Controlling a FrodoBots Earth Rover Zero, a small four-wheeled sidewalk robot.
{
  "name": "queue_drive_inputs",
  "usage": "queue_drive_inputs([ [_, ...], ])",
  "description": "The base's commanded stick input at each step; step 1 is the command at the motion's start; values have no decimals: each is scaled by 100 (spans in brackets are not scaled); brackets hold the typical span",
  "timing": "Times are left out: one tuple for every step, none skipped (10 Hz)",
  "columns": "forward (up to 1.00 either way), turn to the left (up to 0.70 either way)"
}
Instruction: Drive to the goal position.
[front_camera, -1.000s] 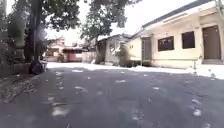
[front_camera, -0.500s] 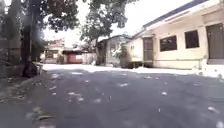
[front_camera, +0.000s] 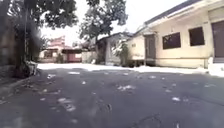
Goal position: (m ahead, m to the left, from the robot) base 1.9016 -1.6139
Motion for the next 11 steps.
queue_drive_inputs([
  [70, 0],
  [70, 0],
  [70, 0],
  [70, 0],
  [70, 0],
  [70, 0],
  [70, 0],
  [70, 0],
  [70, 0],
  [70, 0],
  [70, 0],
])
